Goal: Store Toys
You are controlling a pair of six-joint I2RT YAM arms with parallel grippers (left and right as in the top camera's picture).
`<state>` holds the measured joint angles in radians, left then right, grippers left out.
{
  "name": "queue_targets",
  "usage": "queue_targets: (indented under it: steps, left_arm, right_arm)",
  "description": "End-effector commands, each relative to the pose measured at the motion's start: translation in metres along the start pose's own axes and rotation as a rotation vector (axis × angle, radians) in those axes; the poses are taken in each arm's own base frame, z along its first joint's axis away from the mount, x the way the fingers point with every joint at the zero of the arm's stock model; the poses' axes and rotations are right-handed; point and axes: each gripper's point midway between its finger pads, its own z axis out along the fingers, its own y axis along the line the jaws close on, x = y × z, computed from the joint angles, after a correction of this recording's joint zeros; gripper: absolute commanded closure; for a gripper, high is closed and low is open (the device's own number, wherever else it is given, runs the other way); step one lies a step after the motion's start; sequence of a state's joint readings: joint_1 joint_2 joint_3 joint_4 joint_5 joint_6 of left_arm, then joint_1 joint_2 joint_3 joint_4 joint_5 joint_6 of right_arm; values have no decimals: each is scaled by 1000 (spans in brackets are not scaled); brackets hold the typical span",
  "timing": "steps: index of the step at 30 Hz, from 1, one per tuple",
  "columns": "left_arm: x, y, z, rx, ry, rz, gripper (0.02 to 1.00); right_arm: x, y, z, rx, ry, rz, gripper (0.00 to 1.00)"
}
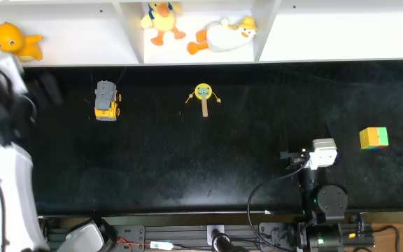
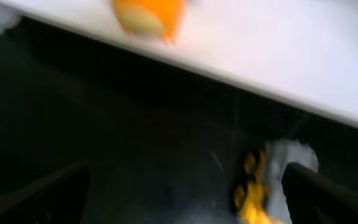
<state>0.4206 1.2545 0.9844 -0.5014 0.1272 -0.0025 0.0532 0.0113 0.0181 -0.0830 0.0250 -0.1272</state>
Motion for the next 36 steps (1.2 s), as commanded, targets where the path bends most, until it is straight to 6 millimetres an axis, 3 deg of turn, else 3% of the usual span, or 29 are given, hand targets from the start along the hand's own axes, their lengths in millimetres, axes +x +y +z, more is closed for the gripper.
queue_targets:
  steps: [1, 5, 9, 20, 23, 28, 32, 36]
  left_arm:
    - [54, -51, 13, 127, 127, 60, 20]
    - [74, -90, 21, 171, 192, 167, 18]
    - [88, -106, 25, 191, 234, 224, 29]
    - [107, -98, 54, 133, 307, 247, 71]
    - [108, -98, 58, 134, 310, 247, 185]
    - [116, -98, 67, 133, 339, 247, 220]
    - [118, -98, 68, 130, 346, 239, 380]
    - [114, -99, 70, 133, 330, 239, 452]
  right_arm:
    - [3, 3, 0, -11, 0, 0, 7]
    - [3, 3, 0, -11, 0, 0, 7]
    - [3, 3, 0, -11, 0, 0, 7]
    - [3, 3, 0, -11, 0, 0, 5]
    - [3, 3, 0, -11, 0, 0, 5]
    - [3, 3, 0, -11, 0, 0, 5]
    - [3, 3, 0, -11, 0, 0, 5]
    - [3, 3, 0, -11, 0, 0, 5]
